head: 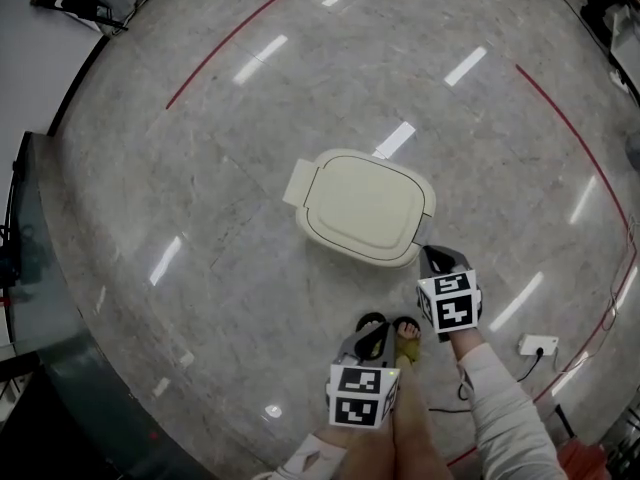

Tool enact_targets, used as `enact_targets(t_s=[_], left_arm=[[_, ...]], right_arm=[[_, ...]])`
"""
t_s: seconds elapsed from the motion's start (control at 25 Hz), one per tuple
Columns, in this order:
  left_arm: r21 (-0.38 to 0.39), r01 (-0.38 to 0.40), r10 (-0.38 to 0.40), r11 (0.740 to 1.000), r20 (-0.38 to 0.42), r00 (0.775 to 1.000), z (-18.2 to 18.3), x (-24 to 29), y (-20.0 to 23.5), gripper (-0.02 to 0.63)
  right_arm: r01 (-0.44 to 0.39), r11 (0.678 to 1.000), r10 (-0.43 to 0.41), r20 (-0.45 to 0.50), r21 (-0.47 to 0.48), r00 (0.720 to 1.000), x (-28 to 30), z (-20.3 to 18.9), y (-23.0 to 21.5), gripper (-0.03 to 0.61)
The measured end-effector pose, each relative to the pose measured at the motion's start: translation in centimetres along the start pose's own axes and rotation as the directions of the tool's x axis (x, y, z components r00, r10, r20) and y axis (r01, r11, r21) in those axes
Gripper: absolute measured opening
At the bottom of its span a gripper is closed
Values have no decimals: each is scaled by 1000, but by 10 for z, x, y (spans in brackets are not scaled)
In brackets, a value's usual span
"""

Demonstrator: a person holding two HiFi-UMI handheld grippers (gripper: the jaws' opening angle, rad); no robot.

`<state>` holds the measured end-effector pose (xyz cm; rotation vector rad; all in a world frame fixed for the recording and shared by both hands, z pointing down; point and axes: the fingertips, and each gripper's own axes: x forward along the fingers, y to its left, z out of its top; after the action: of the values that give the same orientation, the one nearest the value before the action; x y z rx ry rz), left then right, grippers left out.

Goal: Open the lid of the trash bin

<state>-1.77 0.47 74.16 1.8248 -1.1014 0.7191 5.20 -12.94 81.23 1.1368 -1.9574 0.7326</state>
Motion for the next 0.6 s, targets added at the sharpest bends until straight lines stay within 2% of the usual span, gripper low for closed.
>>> enact_targets(t_s=[0.2,0.6], left_arm=[[21,4,-3,1000,-31,1000,-9,4,1,5],[10,25,-25,1000,-53,998,-16,4,-8,5]], right_arm=[[5,1000,-5,-15,16,1000,10,-2,-1,2],[14,1000,-13,-61,10,998,20,-4,-6,2]])
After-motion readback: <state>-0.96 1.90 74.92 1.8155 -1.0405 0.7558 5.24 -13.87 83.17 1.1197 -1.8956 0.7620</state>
